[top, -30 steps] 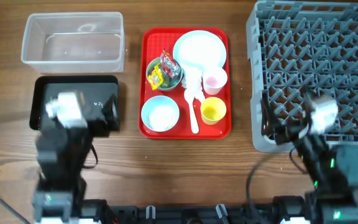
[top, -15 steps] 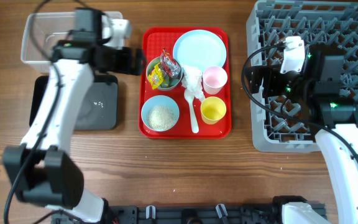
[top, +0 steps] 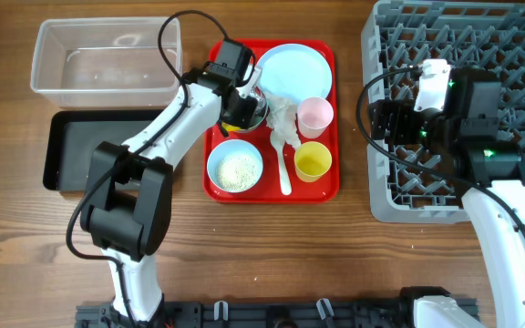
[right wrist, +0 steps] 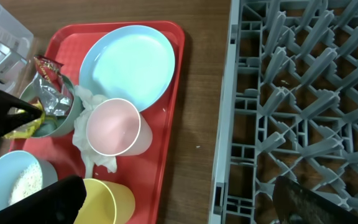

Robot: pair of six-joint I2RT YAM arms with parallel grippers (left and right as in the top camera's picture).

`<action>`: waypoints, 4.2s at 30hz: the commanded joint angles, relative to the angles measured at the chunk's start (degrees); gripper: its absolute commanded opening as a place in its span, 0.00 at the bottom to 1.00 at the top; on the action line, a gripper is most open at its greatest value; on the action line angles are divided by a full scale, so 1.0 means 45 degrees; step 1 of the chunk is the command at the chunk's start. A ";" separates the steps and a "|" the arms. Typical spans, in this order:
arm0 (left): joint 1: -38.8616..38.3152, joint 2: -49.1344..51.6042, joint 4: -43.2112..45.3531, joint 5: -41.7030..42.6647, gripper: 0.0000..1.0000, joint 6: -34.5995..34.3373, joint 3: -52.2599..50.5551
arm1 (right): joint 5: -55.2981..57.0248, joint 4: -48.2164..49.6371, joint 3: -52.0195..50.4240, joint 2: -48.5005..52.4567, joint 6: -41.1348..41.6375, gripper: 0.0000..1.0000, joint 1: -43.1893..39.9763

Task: Sort waste into correct bins and load items into the dishwasher rack
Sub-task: 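Reach left gripper into the bowl and grasp the red snack wrapper, then carry the wrapper with the left gripper and drop it into the clear bin, then grasp the white tissue beside the pink cup with the left gripper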

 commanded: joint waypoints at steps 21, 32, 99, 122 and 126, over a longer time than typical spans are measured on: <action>0.0238 0.1331 0.1579 0.0461 0.60 -0.0913 0.0733 | 0.0253 0.0039 0.0189 0.0539 0.0165 1.00 0.0024; 0.0243 -0.2234 0.1452 0.0782 0.04 -0.1452 0.0738 | 0.0253 0.0034 0.0189 0.0539 0.0165 1.00 0.0024; 0.4828 -0.1647 0.1744 -0.0899 1.00 -0.2569 0.0787 | 0.0248 -0.0209 0.0189 0.1098 0.0180 1.00 0.0029; -0.1355 0.1443 0.1180 0.3424 0.93 0.4488 0.0782 | 0.0253 -0.0588 0.0189 0.1098 0.0170 1.00 0.0029; -0.1355 0.1443 0.1345 0.3415 0.84 0.4488 0.0782 | 0.0253 -0.0578 0.0189 0.1098 0.0165 1.00 0.0029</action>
